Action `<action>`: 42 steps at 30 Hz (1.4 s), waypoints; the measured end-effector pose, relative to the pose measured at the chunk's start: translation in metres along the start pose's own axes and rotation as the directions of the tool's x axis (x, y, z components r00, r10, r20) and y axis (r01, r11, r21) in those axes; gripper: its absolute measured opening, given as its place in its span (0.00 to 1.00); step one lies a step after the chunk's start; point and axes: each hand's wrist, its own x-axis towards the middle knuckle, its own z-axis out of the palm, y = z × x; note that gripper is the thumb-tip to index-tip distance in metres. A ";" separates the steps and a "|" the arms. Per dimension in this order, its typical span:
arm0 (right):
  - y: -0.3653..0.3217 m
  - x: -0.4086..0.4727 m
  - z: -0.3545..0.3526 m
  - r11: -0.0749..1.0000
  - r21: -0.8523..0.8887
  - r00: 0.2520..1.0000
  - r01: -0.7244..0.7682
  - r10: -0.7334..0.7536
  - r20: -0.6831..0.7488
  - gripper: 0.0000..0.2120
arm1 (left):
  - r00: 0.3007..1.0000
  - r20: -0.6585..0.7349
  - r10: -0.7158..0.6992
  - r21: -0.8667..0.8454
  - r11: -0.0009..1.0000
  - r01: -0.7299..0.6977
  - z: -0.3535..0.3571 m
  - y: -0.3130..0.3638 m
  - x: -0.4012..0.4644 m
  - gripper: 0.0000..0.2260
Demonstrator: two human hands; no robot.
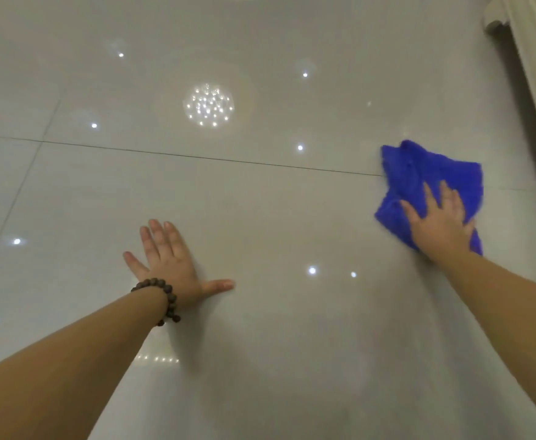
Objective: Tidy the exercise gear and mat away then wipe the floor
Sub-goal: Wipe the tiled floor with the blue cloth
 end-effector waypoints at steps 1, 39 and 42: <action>0.021 0.005 -0.009 0.990 0.033 0.991 -0.135 0.135 0.011 0.34 | 1.000 0.000 0.000 0.004 1.000 0.000 0.000 0.001 0.000 0.69; 0.120 -0.124 0.003 0.993 0.003 0.992 -0.117 0.117 0.038 0.33 | 0.977 0.113 0.181 0.037 0.982 -0.186 0.078 0.075 -0.112 0.68; 0.099 -0.133 0.008 0.960 0.071 0.962 -0.272 0.273 0.007 0.33 | 0.978 0.106 0.180 0.037 0.982 -0.184 0.078 0.075 -0.111 0.68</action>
